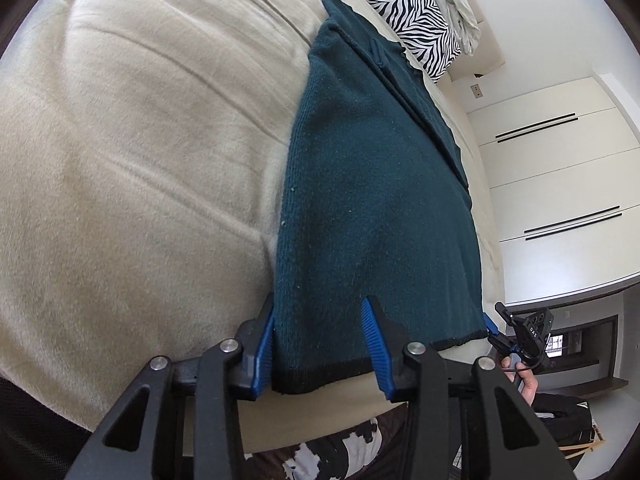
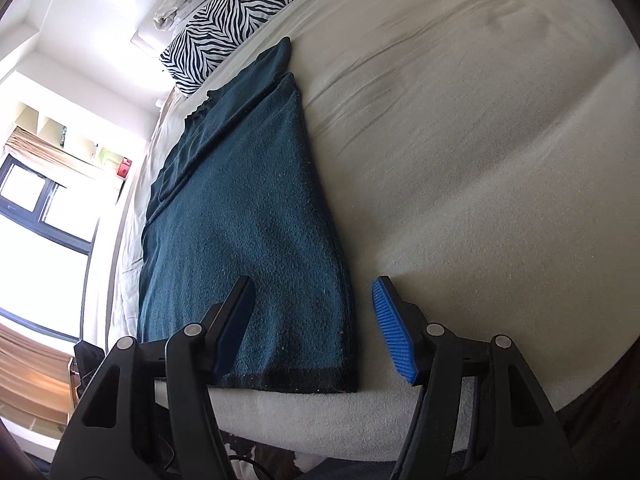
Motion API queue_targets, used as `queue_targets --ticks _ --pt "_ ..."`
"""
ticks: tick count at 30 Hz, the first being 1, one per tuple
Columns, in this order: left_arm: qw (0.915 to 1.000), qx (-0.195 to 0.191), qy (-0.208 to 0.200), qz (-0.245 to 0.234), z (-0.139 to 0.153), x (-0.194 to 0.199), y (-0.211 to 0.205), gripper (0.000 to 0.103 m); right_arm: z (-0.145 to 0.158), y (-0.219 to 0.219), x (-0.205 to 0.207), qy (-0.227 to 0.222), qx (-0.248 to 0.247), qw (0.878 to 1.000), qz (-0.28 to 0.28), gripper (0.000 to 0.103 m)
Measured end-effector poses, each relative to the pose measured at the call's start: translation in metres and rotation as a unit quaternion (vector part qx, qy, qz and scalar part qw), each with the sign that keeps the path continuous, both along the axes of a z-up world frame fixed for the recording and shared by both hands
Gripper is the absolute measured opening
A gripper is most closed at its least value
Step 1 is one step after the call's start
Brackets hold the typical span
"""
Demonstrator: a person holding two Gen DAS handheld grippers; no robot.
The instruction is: Fold small clothes
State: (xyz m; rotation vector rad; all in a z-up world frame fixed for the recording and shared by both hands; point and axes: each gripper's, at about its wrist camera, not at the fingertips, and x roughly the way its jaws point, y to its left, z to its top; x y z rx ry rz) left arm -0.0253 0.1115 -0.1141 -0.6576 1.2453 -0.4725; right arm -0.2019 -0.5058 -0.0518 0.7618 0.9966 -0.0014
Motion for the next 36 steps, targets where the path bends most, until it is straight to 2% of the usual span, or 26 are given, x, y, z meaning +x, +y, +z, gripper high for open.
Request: queue_targets --ticks 3,6,8,11,17,25,32,36 --pt "1.0000 0.005 -0.001 -0.004 -0.001 -0.001 -0.002 0.044 0.001 -0.001 0.000 0.006 -0.001 1.000 -0.002 0.060" --pt "0.9998 0.016 0.000 -0.009 -0.001 0.003 -0.005 0.033 0.000 0.000 0.001 0.014 -0.002 1.000 0.001 0.060" --pt "0.9998 0.017 0.005 -0.008 -0.003 0.003 -0.004 0.019 0.000 0.003 0.004 0.021 -0.001 1.000 0.002 0.060" --pt "0.9999 0.007 0.013 -0.001 -0.008 0.003 0.001 0.011 -0.001 0.004 0.005 0.026 0.012 1.000 0.003 0.060" --pt "1.0000 0.003 0.009 -0.003 -0.008 0.001 0.003 0.008 -0.001 0.010 0.004 0.039 0.020 0.999 0.013 0.056" --pt "0.9999 -0.014 0.003 0.004 -0.005 0.002 0.007 0.008 -0.008 0.010 0.001 0.048 0.036 0.998 0.009 0.036" --pt "0.9998 -0.020 -0.003 0.008 -0.004 -0.001 0.009 0.007 -0.011 0.011 0.000 0.049 0.045 0.998 0.012 0.031" --pt "0.9996 -0.026 -0.006 0.011 -0.003 -0.002 0.012 0.007 -0.013 0.010 -0.002 0.053 0.043 0.998 0.013 0.017"
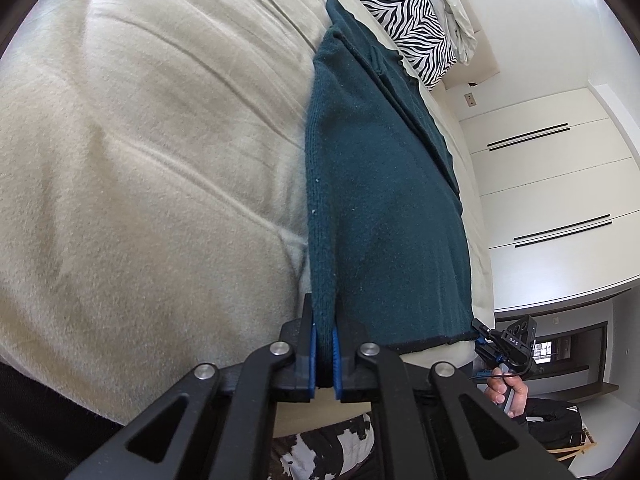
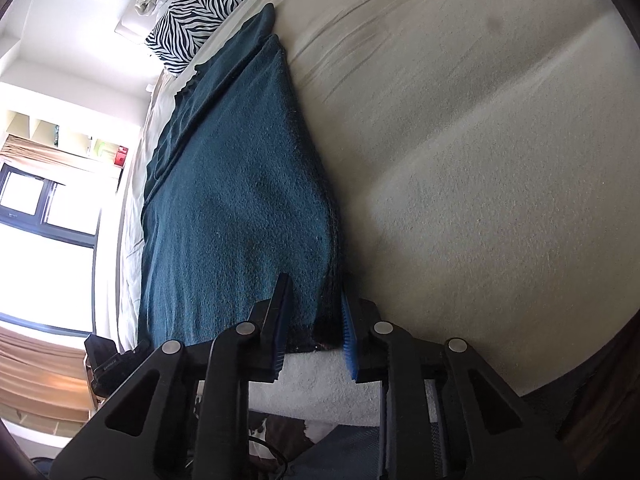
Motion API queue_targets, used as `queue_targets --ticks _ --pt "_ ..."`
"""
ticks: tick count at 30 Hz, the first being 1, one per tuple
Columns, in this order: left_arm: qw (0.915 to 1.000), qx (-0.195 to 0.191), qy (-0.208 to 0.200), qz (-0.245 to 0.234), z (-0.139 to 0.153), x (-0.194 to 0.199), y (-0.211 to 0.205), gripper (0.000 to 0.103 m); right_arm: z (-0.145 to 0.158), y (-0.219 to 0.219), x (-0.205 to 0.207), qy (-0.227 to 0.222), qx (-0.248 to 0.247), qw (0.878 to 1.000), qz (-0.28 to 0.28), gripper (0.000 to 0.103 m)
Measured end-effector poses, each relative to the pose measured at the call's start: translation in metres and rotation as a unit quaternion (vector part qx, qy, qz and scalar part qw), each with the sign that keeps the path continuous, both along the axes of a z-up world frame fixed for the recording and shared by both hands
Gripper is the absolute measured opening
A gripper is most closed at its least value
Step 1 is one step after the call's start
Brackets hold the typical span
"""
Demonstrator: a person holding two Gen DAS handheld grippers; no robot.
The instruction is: Fold small clothes
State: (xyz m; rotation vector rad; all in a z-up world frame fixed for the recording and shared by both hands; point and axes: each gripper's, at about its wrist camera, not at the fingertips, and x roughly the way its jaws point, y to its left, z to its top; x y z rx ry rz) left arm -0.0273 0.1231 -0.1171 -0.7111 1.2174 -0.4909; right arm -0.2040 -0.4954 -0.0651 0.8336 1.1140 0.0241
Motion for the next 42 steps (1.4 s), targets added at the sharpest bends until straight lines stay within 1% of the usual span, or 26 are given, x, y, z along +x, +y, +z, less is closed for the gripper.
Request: queue_targets --ticks 1,2,4,7,14,18,23,25,27,29,31,34,39,42 --pt "1.0000 -0.002 0.000 0.000 0.000 0.000 0.001 0.007 -0.001 -0.001 -0.001 0.001 0.001 1.000 -0.001 0.011" --pt "1.0000 -0.003 -0.001 0.001 0.000 -0.001 0.001 0.007 -0.002 -0.001 -0.002 0.003 0.000 1.000 -0.002 0.008" --pt "1.0000 -0.004 -0.003 0.000 0.002 -0.002 0.002 0.007 -0.003 0.000 -0.003 0.000 -0.001 1.000 -0.002 0.006" --pt "1.0000 -0.006 -0.007 -0.001 0.003 -0.003 0.002 0.007 0.000 0.005 -0.005 -0.001 -0.014 1.000 0.005 0.005" --pt "0.9996 -0.017 -0.020 0.004 0.012 -0.007 0.007 0.006 0.008 0.011 -0.016 -0.007 -0.018 1.000 0.014 0.005" --pt "0.9983 -0.045 -0.032 0.019 0.023 -0.009 0.017 0.006 0.016 0.002 -0.020 -0.025 0.005 1.000 -0.007 0.005" --pt "0.9954 -0.075 -0.053 0.027 0.041 -0.008 0.023 0.006 0.031 0.004 -0.017 -0.043 0.021 0.999 0.000 0.005" --pt "0.9951 -0.078 -0.053 0.028 0.039 -0.009 0.023 0.006 0.029 0.007 -0.017 -0.038 0.017 0.999 0.006 0.005" --pt "0.9962 -0.070 -0.041 0.032 0.029 -0.011 0.024 0.006 0.019 0.008 -0.016 -0.018 0.010 1.000 0.007 0.005" --pt "0.9968 -0.068 -0.028 0.033 0.020 -0.015 0.024 0.006 0.010 0.005 -0.018 -0.011 0.019 1.000 0.000 0.005" --pt "0.9969 -0.068 -0.024 0.031 0.017 -0.018 0.023 0.006 0.012 0.005 -0.019 -0.021 0.026 0.999 -0.001 0.005" --pt "0.9962 -0.076 -0.025 0.033 0.018 -0.017 0.025 0.006 0.023 0.005 -0.014 -0.035 0.029 0.999 0.004 0.005" --pt "0.9945 -0.092 -0.038 0.032 0.034 -0.008 0.024 0.006 0.052 0.002 0.003 -0.086 0.058 0.995 -0.003 0.005" --pt "0.9921 -0.113 -0.041 0.036 0.041 -0.001 0.024 0.006 0.065 -0.002 0.018 -0.112 0.082 0.990 -0.013 0.005"
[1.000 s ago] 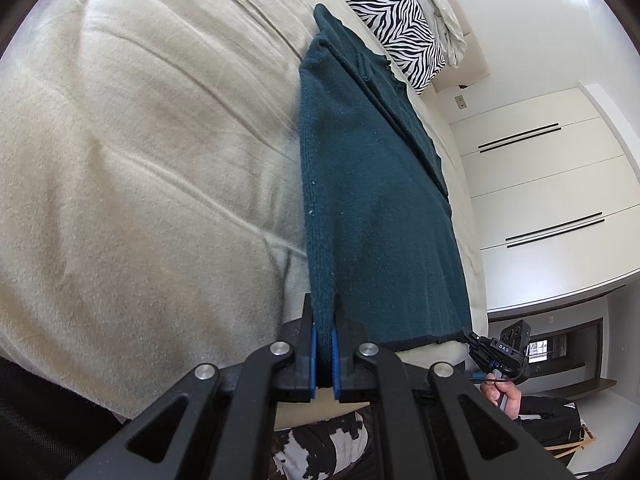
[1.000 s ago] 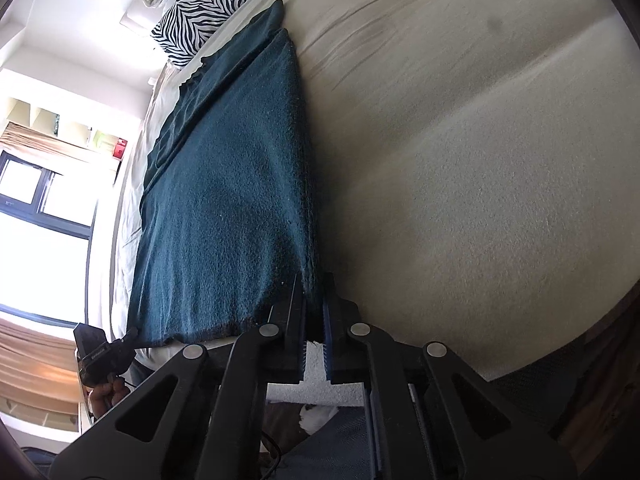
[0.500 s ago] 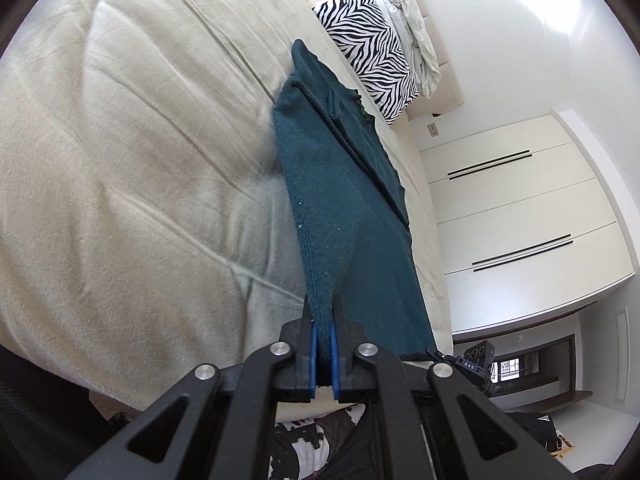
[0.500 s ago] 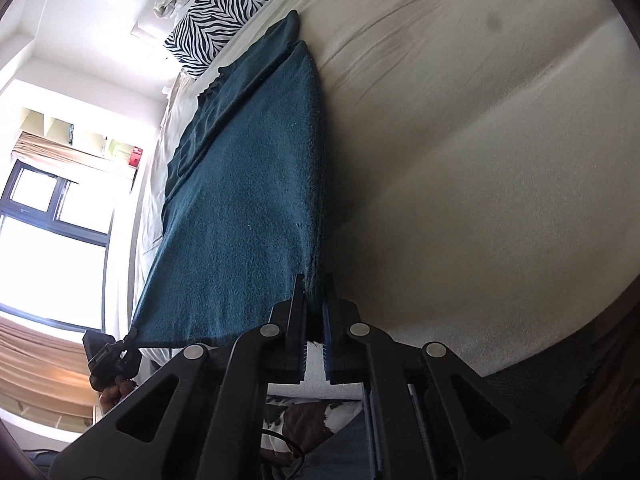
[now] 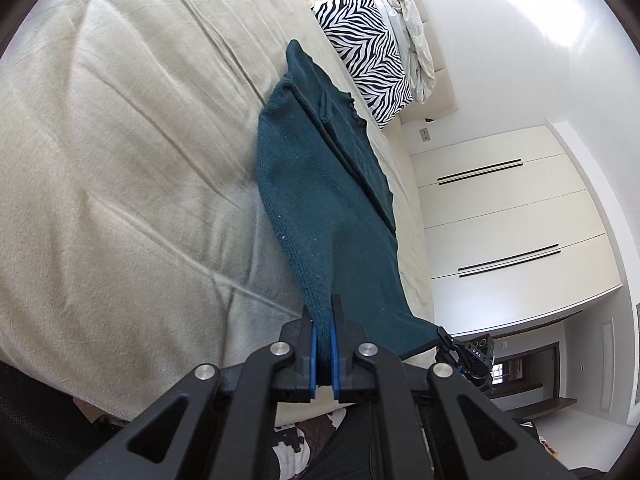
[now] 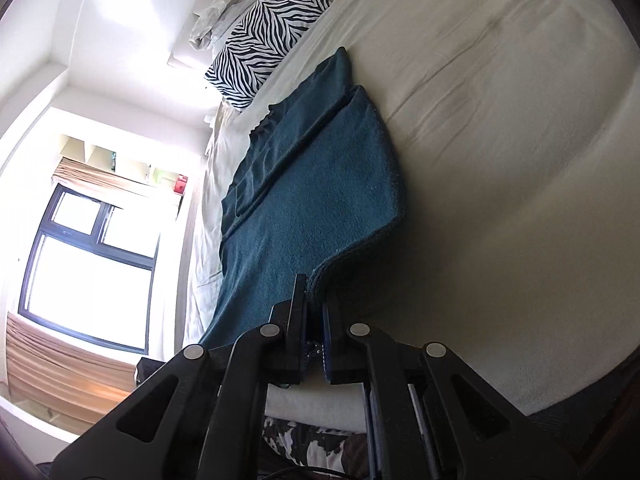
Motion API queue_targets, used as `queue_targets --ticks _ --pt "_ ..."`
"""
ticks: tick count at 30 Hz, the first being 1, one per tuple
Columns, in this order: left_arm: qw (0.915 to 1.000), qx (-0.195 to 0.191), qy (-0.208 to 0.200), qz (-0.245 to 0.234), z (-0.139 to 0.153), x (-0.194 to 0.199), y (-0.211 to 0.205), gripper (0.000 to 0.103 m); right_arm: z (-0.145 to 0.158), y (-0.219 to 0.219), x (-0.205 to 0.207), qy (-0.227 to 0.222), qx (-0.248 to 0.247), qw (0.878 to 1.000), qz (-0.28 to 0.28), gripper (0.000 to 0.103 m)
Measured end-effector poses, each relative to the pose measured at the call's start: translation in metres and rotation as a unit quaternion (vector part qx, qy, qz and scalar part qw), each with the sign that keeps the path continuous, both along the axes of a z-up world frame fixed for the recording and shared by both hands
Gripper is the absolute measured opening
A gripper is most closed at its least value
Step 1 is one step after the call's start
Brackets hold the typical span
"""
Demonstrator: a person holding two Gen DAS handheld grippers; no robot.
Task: Fold small clothes
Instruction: 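Lift the hem with both grippers and fold it toward the collar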
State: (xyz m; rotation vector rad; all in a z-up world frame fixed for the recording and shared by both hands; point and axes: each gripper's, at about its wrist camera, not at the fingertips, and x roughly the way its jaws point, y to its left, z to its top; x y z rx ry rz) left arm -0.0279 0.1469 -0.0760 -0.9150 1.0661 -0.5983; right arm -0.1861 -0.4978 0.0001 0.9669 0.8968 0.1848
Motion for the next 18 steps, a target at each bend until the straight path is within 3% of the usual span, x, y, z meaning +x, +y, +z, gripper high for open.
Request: queue_targets --ticks 6,11,18 --pt "0.9991 -0.034 -0.014 0.021 0.018 0.037 0.003 0.006 0.016 -0.012 0.048 -0.029 0.019 0.999 -0.024 0.005" --pt "0.9974 -0.044 -0.049 0.030 0.043 0.085 -0.003 0.006 0.023 -0.026 0.103 -0.042 0.027 0.998 -0.046 0.005" --pt "0.9946 -0.074 -0.046 0.057 0.042 0.173 -0.009 0.006 0.025 -0.049 0.193 -0.046 0.020 0.996 -0.076 0.005"
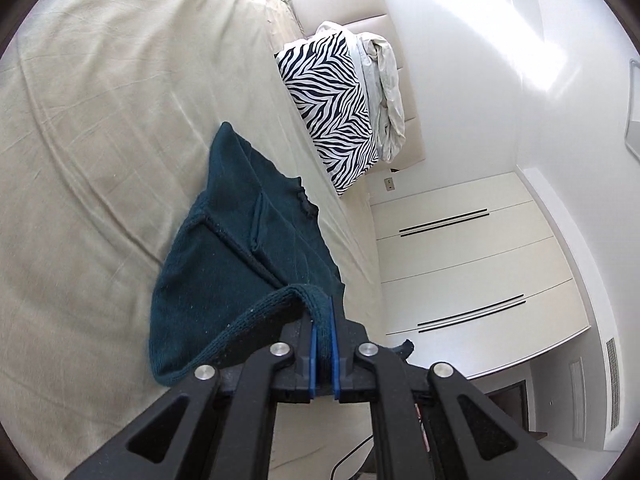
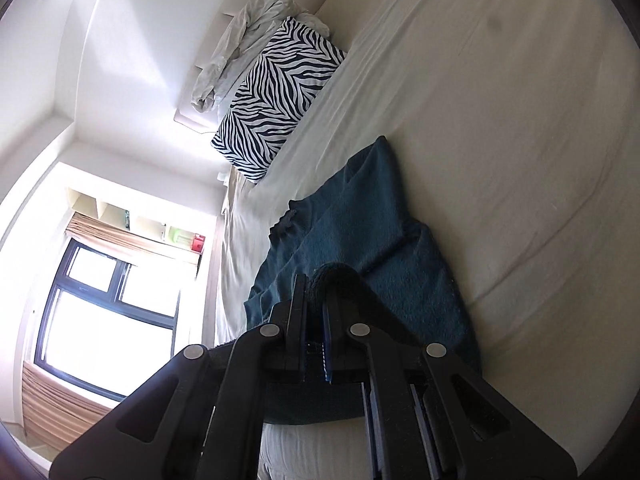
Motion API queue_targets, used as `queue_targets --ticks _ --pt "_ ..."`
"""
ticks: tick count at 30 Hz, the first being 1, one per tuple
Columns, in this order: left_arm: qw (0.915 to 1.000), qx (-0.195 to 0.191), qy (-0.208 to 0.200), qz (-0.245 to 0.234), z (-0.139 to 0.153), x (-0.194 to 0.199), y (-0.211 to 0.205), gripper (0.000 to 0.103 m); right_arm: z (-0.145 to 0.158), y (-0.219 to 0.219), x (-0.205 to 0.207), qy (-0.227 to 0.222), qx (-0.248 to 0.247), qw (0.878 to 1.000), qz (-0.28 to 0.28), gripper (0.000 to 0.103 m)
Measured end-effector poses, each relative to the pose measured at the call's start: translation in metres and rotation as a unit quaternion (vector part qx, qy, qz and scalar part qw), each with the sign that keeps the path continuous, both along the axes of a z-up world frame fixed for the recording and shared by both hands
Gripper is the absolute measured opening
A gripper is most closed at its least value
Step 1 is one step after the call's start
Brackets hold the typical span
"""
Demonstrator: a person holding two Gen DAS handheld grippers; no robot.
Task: Fold small clothes
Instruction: 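Lift the hem with both grippers and fold it toward the collar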
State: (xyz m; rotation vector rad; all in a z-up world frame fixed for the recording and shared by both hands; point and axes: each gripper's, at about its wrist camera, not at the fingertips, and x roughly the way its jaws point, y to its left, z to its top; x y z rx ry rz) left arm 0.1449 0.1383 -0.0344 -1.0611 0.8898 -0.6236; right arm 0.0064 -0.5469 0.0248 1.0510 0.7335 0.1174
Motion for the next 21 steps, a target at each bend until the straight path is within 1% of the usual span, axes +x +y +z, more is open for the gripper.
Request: queue_targets --ticks 3,6,9,14,18,19,21 --pt "0.9999 -0.008 0.008 0.005 -0.006 0.040 -0.005 0.006 -0.004 -0.009 0.045 0.006 -0.005 1.000 -0.008 0.005" --pt "0.9998 -0.002 0.016 0.011 -0.014 0.077 -0.010 0.006 -0.015 -0.015 0.089 0.019 -0.016 1.000 -0.012 0.005" --pt "0.9997 0.010 0.017 0.013 -0.018 0.110 -0.015 0.006 -0.030 -0.021 0.128 0.034 -0.019 0.999 -0.018 0.005" --pt "0.9992 0.032 0.019 0.017 -0.025 0.159 -0.021 0.006 -0.053 -0.030 0.186 0.044 -0.018 0.998 -0.032 0.005" --pt "0.9980 0.052 0.027 0.023 -0.040 0.193 -0.028 0.007 -0.073 -0.036 0.228 0.059 -0.017 0.997 -0.040 0.005" --pt "0.9977 0.057 0.028 0.024 -0.045 0.200 -0.030 0.007 -0.080 -0.037 0.238 0.066 -0.018 0.997 -0.041 0.007" --pt "0.9963 0.077 0.033 0.022 -0.054 0.211 -0.034 0.008 -0.094 -0.039 0.256 0.083 -0.014 0.995 -0.048 0.008"
